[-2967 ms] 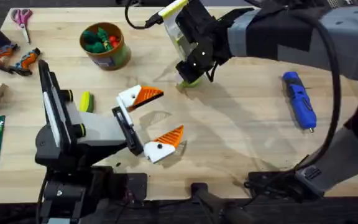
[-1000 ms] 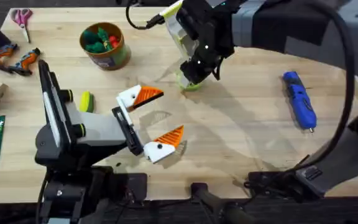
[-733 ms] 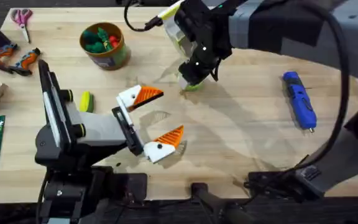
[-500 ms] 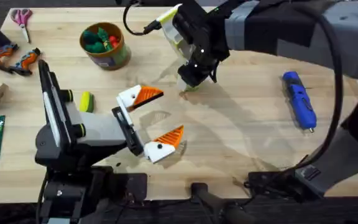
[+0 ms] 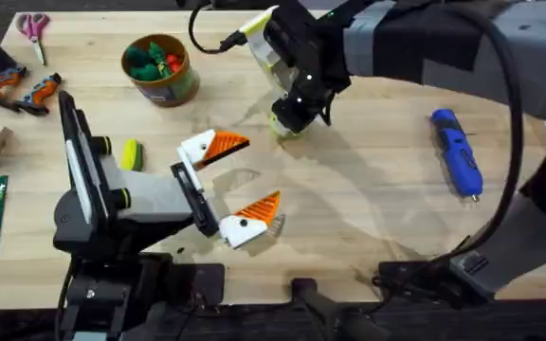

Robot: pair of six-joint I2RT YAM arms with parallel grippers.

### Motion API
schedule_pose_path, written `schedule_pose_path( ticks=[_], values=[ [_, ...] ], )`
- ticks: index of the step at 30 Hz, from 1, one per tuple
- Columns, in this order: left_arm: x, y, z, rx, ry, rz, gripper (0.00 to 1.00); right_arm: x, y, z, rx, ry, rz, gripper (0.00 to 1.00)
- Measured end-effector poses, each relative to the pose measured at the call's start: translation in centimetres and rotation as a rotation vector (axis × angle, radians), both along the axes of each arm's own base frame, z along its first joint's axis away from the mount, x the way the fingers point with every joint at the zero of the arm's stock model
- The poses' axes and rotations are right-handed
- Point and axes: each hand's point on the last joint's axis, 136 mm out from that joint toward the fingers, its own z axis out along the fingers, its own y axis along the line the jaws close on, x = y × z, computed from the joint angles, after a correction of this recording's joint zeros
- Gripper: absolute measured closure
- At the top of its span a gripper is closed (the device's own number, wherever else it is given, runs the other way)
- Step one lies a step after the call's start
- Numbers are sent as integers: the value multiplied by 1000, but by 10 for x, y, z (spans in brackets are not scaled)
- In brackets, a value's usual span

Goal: Pick up the gripper from the table and insert it into the empty holder that is missing its gripper. Then pick up a screw, insert it into the mounting hole, and use the screwdriver to tighten it. Finally, clean up the table by picking up the vegetable and placing it into the bucket.

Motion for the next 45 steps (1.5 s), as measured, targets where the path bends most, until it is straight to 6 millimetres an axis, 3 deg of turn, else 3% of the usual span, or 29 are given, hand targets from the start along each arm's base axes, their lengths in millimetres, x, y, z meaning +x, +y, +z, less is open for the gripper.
schedule_pose_path(
  ticks=[15,19,37,45],
  values=[
    [0,0,0,0,0,0,15,-2,-3,1,-15,7,-4,995],
    [0,0,0,0,0,0,15,-7,-8,10,-36,31,-4,995],
    [0,0,0,0,0,0,15,-8,0,165,76,-46,-13,995],
    [0,0,0,0,0,0,15,-40,13,196,103,-49,39,995]
  ],
)
